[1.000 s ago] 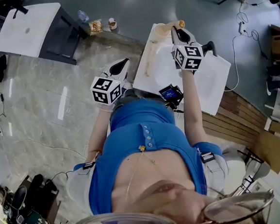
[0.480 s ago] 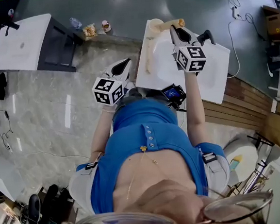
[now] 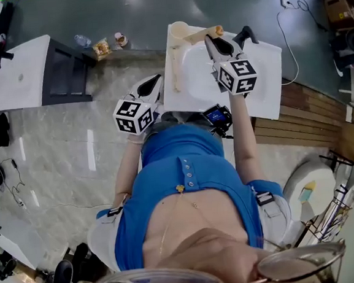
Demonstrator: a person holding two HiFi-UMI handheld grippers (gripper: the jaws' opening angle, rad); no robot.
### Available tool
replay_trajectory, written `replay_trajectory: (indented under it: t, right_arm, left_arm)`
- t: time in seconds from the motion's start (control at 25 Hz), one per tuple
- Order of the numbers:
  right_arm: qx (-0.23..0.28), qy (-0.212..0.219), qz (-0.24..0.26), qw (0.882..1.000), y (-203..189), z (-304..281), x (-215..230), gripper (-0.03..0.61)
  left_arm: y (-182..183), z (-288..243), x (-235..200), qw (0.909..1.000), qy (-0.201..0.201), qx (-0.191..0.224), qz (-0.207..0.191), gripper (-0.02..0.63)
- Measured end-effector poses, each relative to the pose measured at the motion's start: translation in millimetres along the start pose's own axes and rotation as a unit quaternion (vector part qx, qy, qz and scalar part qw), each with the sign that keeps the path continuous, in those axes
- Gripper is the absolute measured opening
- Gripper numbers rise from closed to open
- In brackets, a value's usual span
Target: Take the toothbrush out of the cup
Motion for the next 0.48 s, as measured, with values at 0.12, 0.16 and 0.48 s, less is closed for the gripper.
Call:
replay_trajectory:
  t: [0.12,0.16,0.48]
  right_arm:
    - [-0.003,0.007,-0.008,1.000,-4,11,11,0.037]
    - [-0.005,0.009,-0.011,1.000,-6,14,15,0.037]
    - [-0.022,0.030,-0.024,0.999,-24,40,50,0.037]
  left_arm:
    - [0,-16,10,1.0000,-0.003,-0.006,0.000,0.002]
    - [0,-21,14,1.0000,-0.004,-0.008,0.000,0.002]
    - [-8,-71,55,0.9995,-0.023,-0.022,0.003,0.002]
Point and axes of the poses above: the fingertips, and each gripper's own axes: z backward along the fingers, x to its right, y out of its top, the point moved 3 cm from there along z, backward along the fingers, and after that the axes turned 14 degrees about -y, right-handed, at the moved point
